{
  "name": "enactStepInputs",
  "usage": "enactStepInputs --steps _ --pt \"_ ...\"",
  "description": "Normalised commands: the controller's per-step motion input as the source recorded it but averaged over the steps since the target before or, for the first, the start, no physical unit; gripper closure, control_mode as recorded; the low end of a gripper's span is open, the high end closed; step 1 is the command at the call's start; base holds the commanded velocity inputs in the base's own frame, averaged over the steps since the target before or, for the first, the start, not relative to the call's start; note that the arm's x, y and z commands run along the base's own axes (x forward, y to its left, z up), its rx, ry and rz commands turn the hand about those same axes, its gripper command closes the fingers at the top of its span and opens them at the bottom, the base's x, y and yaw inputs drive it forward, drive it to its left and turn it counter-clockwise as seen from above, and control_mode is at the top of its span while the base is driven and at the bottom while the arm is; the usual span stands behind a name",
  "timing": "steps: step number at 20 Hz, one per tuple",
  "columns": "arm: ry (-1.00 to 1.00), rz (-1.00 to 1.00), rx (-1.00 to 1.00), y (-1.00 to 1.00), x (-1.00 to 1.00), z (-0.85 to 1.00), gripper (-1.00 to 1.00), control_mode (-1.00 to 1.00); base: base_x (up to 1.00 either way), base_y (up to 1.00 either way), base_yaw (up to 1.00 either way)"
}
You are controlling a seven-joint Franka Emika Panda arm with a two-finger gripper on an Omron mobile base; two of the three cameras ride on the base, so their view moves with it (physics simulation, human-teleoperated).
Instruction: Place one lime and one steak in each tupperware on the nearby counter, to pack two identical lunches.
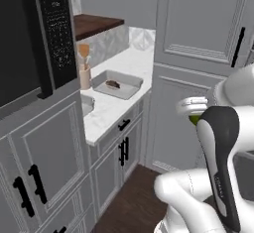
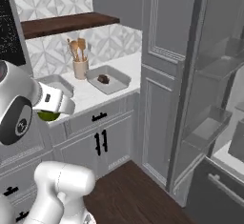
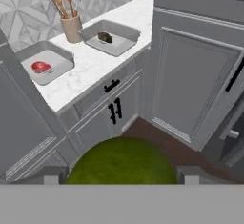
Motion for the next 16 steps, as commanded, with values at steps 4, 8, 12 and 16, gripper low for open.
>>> enactStepInputs --steps 4,8,12,16 --pt "0.00 0.00 0.00 0.00 0.00 0.00 1.00 1.00 0.94 0.45 0.56" --pt "0.00 0.00 0.00 0.00 0.00 0.00 1.00 1.00 0.96 -0.17 0.38" --pt "0.00 0.00 0.00 0.00 0.00 0.00 1.00 1.00 0.99 -0.52 0.28" --pt "0.00 0.00 0.00 0.00 0.00 0.00 1.00 1.00 0.95 -0.25 0.31"
